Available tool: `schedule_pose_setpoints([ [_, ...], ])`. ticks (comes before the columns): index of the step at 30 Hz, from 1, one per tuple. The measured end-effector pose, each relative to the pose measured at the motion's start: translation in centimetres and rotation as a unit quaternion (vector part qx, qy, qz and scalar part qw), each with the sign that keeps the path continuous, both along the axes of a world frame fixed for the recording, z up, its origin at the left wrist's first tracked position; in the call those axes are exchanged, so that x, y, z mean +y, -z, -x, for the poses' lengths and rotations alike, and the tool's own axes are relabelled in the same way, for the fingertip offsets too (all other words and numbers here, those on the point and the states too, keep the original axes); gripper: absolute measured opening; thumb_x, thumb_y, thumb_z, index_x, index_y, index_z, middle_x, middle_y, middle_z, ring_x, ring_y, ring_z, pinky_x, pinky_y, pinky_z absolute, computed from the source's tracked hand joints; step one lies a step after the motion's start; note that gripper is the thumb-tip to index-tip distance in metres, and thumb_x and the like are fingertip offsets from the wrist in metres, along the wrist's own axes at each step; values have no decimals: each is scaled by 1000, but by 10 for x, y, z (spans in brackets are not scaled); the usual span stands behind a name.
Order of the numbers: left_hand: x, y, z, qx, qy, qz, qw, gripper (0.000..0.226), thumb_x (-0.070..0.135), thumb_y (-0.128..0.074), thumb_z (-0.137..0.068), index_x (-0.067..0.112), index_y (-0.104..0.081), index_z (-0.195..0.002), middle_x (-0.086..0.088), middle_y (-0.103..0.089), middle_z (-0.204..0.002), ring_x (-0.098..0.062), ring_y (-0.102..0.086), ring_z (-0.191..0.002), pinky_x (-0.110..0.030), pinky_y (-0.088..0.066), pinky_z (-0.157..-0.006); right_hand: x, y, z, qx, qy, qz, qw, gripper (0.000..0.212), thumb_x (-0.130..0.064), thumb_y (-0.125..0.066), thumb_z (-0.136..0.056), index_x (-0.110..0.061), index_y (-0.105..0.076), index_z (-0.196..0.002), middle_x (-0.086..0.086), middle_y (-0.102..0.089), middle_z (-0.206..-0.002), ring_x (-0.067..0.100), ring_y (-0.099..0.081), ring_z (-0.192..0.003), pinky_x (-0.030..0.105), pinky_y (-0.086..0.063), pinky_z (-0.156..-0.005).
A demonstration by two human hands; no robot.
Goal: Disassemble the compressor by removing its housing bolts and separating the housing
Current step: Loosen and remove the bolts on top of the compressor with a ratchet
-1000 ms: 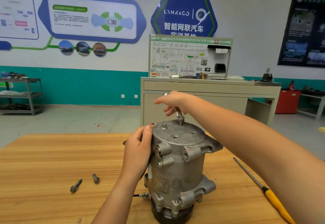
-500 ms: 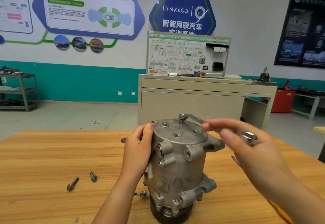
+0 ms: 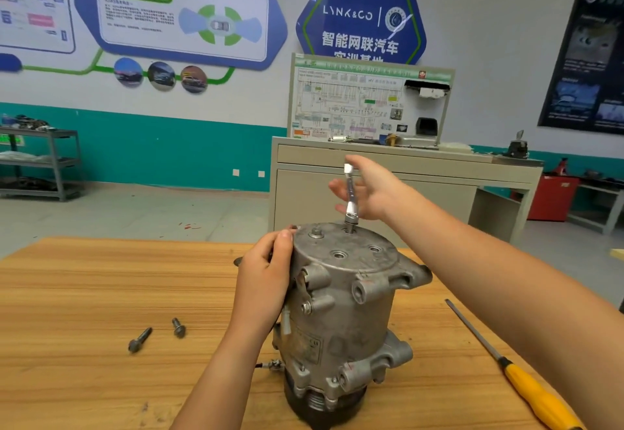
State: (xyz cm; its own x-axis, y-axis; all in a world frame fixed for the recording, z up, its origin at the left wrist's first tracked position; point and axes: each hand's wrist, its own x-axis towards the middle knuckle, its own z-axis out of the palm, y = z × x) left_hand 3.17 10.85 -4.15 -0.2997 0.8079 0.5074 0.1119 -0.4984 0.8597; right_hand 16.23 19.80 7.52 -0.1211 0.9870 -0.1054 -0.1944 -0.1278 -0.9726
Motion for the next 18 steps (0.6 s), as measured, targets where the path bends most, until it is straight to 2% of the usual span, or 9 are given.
schedule_pose_setpoints([
  [2, -1, -1, 0, -2, 5, -1, 1000, 25, 37, -40, -91, 32, -64, -85, 36, -64, -81, 14, -58, -85, -22, -47, -78, 2, -5, 21, -168, -48, -32, 984, 16, -28, -57, -89, -14, -50, -92, 1, -60, -74, 9, -60, -45, 32, -48, -71],
  [3, -1, 0, -1, -3, 8, 0, 1000, 24, 37, -40, -91, 34, -64, -86, 35, -64, -81, 14, -58, -84, -20, -47, -77, 1, -7, 30, -285, -74, -68, 953, 15, -27, -58, -89, -14, -53, -94, 0, -62, -73, 8, -61, -49, 29, -47, -66],
  [6, -1, 0, -1, 2, 0, -12, 1000, 27, 39, -41, -90, 33, -65, -83, 24, -66, -75, 9, -58, -74, -15, -45, -66, -9, -11, 63, -532, -139, -242, 799, 18, -22, -57, -89, -5, -59, -97, 0, -63, -73, 9, -59, -59, 25, -45, -63],
  [8, -1, 0, -2, -7, -6, -12, 1000, 29, 38, -42, -90, 24, -66, -81, 6, -67, -73, -4, -58, -70, -25, -44, -63, -33, -9, 88, -610, -142, -365, 689, 17, -20, -55, -89, -7, -57, -77, 2, -57, -67, 13, -52, -57, 24, -41, -53],
  [10, 1, 3, 0, -19, -21, 8, 1000, 26, 31, -44, -90, 20, -63, -76, -2, -63, -66, -14, -56, -67, -33, -41, -61, -63, -1, 107, -618, -132, -461, 623, 30, -25, -52, -90, -12, -47, -63, 1, -46, -59, 14, -43, -53, 26, -31, -46],
  [12, 4, 7, 4, -12, -50, 46, 998, 24, 11, -44, -92, 18, -55, -71, 2, -57, -62, -15, -53, -66, -33, -39, -59, -98, 10, 106, -567, -130, -527, 620, 33, -36, -50, -92, -10, -55, -73, 0, -49, -62, 14, -45, -57, 26, -32, -46],
  [14, 4, 8, 6, 17, -59, 49, 997, 26, 0, -45, -91, 15, -56, -73, 2, -58, -64, -12, -54, -67, -32, -42, -59, -128, 21, 84, -490, -121, -572, 647, 40, -44, -46, -93, -11, -59, -75, 0, -53, -62, 15, -49, -59, 29, -38, -51],
  [16, 3, 5, 5, 47, -46, 22, 998, 23, 5, -49, -92, 15, -61, -76, 4, -62, -64, -5, -56, -62, -31, -46, -59, -151, 34, 49, -393, -73, -610, 684, 41, -42, -45, -92, -13, -60, -67, 2, -59, -60, 16, -53, -60, 35, -45, -68],
  [18, 0, 2, 1, 43, -24, 10, 999, 23, 19, -48, -95, 21, -64, -78, 8, -66, -70, -2, -59, -68, -30, -49, -64, -164, 51, 8, -283, 18, -619, 733, 31, -33, -46, -89, -16, -69, -76, -4, -69, -74, 7, -62, -73, 22, -45, -84],
])
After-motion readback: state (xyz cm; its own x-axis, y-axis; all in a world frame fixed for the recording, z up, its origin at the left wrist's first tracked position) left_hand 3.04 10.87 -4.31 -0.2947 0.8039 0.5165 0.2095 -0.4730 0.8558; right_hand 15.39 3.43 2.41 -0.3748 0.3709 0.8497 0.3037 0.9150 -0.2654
